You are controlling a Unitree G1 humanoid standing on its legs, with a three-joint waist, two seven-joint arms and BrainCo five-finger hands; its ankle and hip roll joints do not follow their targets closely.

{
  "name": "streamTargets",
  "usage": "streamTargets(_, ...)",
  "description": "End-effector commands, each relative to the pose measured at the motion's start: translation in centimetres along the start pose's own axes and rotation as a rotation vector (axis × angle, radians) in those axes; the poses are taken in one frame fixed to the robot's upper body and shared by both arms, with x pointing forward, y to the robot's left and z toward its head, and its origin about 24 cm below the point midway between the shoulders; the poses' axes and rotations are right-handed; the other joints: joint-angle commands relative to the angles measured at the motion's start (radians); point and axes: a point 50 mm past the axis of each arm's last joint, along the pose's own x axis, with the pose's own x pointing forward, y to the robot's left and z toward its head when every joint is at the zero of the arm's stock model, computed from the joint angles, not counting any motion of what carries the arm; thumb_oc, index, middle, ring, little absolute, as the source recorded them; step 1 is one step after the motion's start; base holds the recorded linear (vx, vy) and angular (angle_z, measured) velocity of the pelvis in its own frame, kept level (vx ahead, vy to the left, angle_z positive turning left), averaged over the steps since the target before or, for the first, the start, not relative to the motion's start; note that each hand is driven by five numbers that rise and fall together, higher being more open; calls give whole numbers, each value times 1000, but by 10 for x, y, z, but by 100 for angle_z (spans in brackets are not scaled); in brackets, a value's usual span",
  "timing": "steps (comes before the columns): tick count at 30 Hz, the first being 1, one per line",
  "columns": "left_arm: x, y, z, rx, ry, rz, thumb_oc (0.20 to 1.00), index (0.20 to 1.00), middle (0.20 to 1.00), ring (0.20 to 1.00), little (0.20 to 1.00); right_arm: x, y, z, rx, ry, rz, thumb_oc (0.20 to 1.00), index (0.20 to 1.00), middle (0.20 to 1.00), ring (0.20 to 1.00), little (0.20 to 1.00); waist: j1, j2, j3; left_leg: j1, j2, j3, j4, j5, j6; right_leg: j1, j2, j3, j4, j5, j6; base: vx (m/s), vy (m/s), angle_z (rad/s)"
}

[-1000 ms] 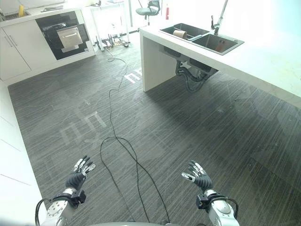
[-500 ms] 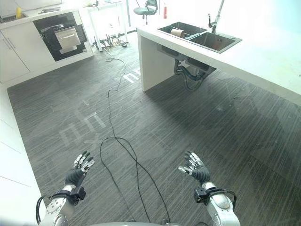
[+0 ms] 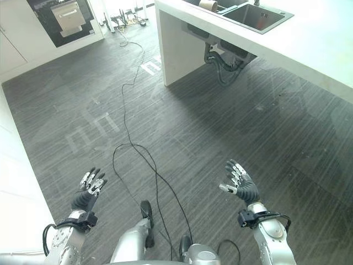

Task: Place the dishes in the dishwasher.

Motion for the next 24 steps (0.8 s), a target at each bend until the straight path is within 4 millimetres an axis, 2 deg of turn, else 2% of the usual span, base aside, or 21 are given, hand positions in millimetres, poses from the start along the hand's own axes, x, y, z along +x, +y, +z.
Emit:
streamTargets(1, 0, -6, 36, 47, -174, -78, 1000, 1000, 1000, 1000, 1000, 0, -2, 35, -89, -170, 29, 1000, 1000, 1000, 1000, 1000, 32, -6, -73, 87, 3, 10, -25, 87, -29, 87, -72, 4, 71, -176, 92, 577, 263, -27)
streamTargets(3, 2, -7, 42, 92, -183, -90, 1000, 1000, 1000, 1000, 1000, 0, 0, 35, -77, -176, 30, 1000, 1000, 1000, 1000, 1000, 44, -23, -81, 92, -19, 18, -9, 60, 8, 93, -106, -4, 116, -189, 124, 484, 227, -33)
streamTargets(4, 2, -7, 47, 116, -191, -101, 1000, 1000, 1000, 1000, 1000, -2, 0, 37, -63, -184, 27, 1000, 1000, 1000, 1000, 1000, 62, -41, -95, 91, -51, -22, 2, 36, 28, 98, -135, 1, 142, -180, 151, 440, 191, -56)
streamTargets(5, 1, -7, 48, 119, -193, -103, 1000, 1000, 1000, 1000, 1000, -3, 0, 37, -59, -185, 25, 1000, 1000, 1000, 1000, 1000, 66, -47, -101, 92, -59, -27, 3, 33, 34, 99, -145, 1, 154, -166, 163, 533, 256, -67)
streamTargets(7, 1, -7, 56, 135, -210, -134, 1000, 1000, 1000, 1000, 1000, -6, -1, 40, -31, -200, 6, 1000, 1000, 1000, 1000, 1000, 79, -77, -137, 107, -106, -50, 0, 10, 82, 74, -193, 11, 260, -34, 235, 490, 281, -30)
streamTargets(8, 1, -8, 59, 155, -224, -151, 1000, 1000, 1000, 1000, 1000, -5, 2, 40, -1, -211, -3, 1000, 1000, 1000, 1000, 1000, 81, -84, -152, 131, -138, -79, -15, -3, 103, 20, -218, 26, 407, 65, 273, 399, 252, 12)
streamTargets(9, 2, -8, 61, 160, -225, -158, 1000, 1000, 1000, 1000, 1000, -5, 3, 40, 5, -213, -6, 1000, 1000, 1000, 1000, 1000, 82, -72, -158, 137, -136, -89, -15, -10, 109, -14, -216, 35, 493, 103, 277, 464, 262, 2)
streamTargets(10, 4, -9, 63, 174, -226, -169, 1000, 1000, 1000, 1000, 1000, -4, 7, 40, 6, -218, -17, 1000, 1000, 1000, 1000, 1000, 77, -58, -161, 162, -144, -118, -13, -33, 122, -103, -213, 59, 658, 154, 275, 351, 196, 22)
streamTargets(11, 5, -10, 63, 183, -231, -169, 1000, 1000, 1000, 1000, 1000, -2, 10, 39, 10, -220, -15, 1000, 1000, 1000, 1000, 1000, 68, -43, -158, 185, -142, -130, -14, -46, 128, -183, -209, 77, 751, 167, 263, 467, 211, 17)
streamTargets(12, 8, -13, 65, 196, -241, -169, 1000, 1000, 1000, 1000, 1000, 2, 15, 37, 8, -219, -11, 1000, 1000, 1000, 1000, 1000, 60, -27, -152, 213, -140, -144, -20, -57, 131, -281, -202, 70, 771, 139, 235, 329, 96, 23)
streamTargets(13, 8, -13, 66, 198, -246, -171, 1000, 1000, 1000, 1000, 1000, 3, 14, 36, -1, -218, -16, 1000, 1000, 1000, 1000, 1000, 57, -32, -150, 217, -146, -144, -20, -55, 129, -291, -190, 60, 718, 114, 228, 410, -25, 11)
streamTargets(14, 10, -14, 71, 198, -258, -184, 1000, 1000, 1000, 1000, 1000, 3, 10, 38, -18, -221, -26, 1000, 1000, 1000, 1000, 1000, 50, -34, -142, 228, -148, -152, -19, -51, 120, -290, -155, 19, 579, 45, 212, 445, -175, 39)
streamTargets(15, 12, -14, 76, 199, -269, -194, 1000, 1000, 1000, 1000, 1000, 2, 5, 41, -18, -230, -44, 1000, 1000, 1000, 1000, 1000, 39, -46, -132, 245, -157, -158, -21, -57, 110, -293, -139, -12, 387, 42, 201, 522, -211, 70)
streamTargets(16, 12, -14, 78, 200, -274, -201, 1000, 1000, 1000, 1000, 1000, 0, 2, 42, -18, -236, -57, 1000, 1000, 1000, 1000, 1000, 29, -50, -123, 262, -158, -162, -23, -67, 104, -285, -132, -25, 283, 50, 194, 597, -267, 88)
streamTargets(17, 12, -15, 81, 205, -288, -205, 1000, 1000, 1000, 1000, 1000, -3, -3, 45, -18, -249, -72, 1000, 1000, 1000, 1000, 1000, 7, -63, -113, 295, -166, -166, -27, -87, 95, -315, -141, -26, 96, 116, 210, 501, -213, 96)
streamTargets(19, 11, -17, 85, 207, -323, -194, 1000, 1000, 1000, 1000, 1000, -3, -5, 52, -22, -278, -70, 1000, 1000, 1000, 1000, 1000, -21, -60, -94, 350, -165, -165, -36, -119, 98, -397, -166, -34, 47, 223, 236, 454, -198, 148)
streamTargets(20, 11, -19, 88, 211, -346, -190, 1000, 1000, 1000, 1000, 1000, -2, -5, 55, -22, -297, -66, 1000, 1000, 1000, 1000, 1000, -28, -58, -86, 370, -168, -171, -34, -137, 109, -436, -169, -20, 89, 246, 237, 511, -306, 146)
streamTargets(21, 10, -18, 92, 216, -378, -200, 1000, 1000, 1000, 1000, 1000, -1, -3, 59, -30, -321, -71, 1000, 1000, 1000, 1000, 1000, -24, -66, -92, 365, -172, -166, -3, -164, 109, -396, -171, -21, 63, 203, 222, 565, -403, 81)
streamTargets(22, 8, -20, 93, 200, -402, -187, 1000, 1000, 1000, 1000, 1000, 0, -3, 62, -57, -331, -74, 1000, 1000, 1000, 1000, 1000, -26, -73, -110, 367, -174, -163, 46, -191, 96, -337, -165, -23, 6, 211, 208, 547, -426, 30)
streamTargets(24, 9, -21, 95, 149, -425, -165, 1000, 1000, 1000, 1000, 1000, 5, -3, 71, -90, -358, -72, 1000, 1000, 1000, 1000, 1000, -32, -73, -135, 391, -164, -133, 131, -237, 79, -304, -162, -39, 4, 191, 179, 399, -335, -4)
